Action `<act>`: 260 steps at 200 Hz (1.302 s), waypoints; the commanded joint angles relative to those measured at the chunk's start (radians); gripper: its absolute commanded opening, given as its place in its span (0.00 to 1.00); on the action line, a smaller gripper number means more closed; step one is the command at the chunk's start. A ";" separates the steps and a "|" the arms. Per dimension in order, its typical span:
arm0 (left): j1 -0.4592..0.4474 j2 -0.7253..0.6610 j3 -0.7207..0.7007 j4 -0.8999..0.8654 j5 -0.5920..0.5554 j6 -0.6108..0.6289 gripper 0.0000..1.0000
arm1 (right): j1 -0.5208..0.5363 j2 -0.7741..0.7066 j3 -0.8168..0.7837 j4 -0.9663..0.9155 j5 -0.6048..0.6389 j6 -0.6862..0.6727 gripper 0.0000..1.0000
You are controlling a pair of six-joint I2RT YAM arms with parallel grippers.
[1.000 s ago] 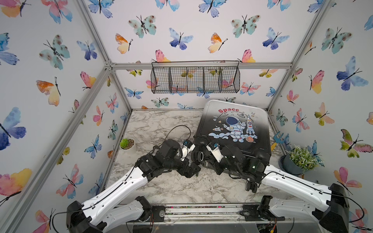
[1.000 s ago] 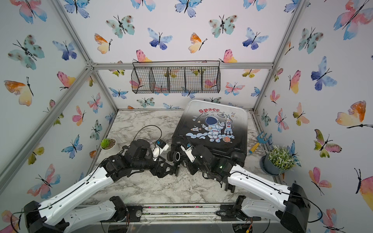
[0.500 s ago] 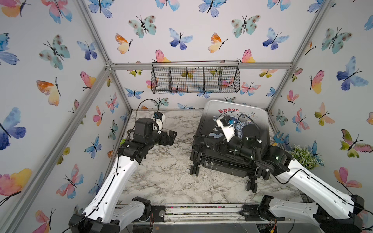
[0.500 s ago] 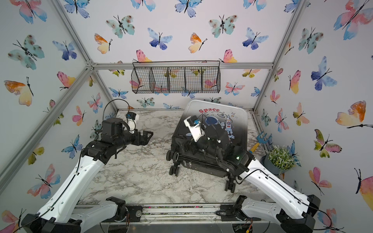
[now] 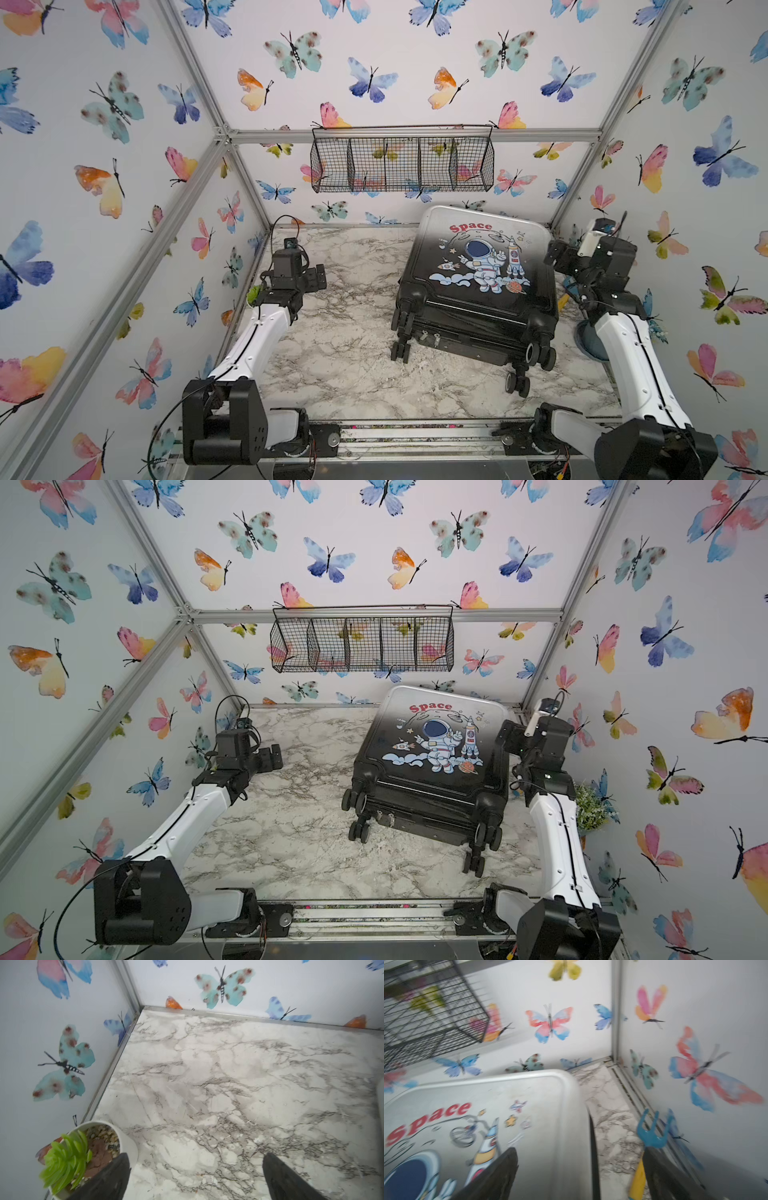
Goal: Close the suitcase zippers
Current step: Reset both arms
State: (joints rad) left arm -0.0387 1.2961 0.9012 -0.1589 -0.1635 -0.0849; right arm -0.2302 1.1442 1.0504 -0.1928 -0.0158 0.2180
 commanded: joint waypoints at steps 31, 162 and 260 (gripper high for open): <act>0.022 0.037 -0.056 0.207 0.047 0.021 0.99 | -0.138 0.147 -0.002 0.090 -0.090 -0.029 0.96; 0.080 -0.055 -0.269 0.362 0.215 0.084 0.98 | 0.061 0.359 -0.126 0.281 -0.440 -0.192 0.99; 0.079 -0.051 -0.364 0.563 0.199 0.071 0.98 | 0.093 0.238 -0.477 0.739 -0.153 -0.109 1.00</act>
State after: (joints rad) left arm 0.0338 1.2335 0.5419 0.2928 0.0284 -0.0051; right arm -0.1322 1.3605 0.6575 0.3328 -0.2939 0.0532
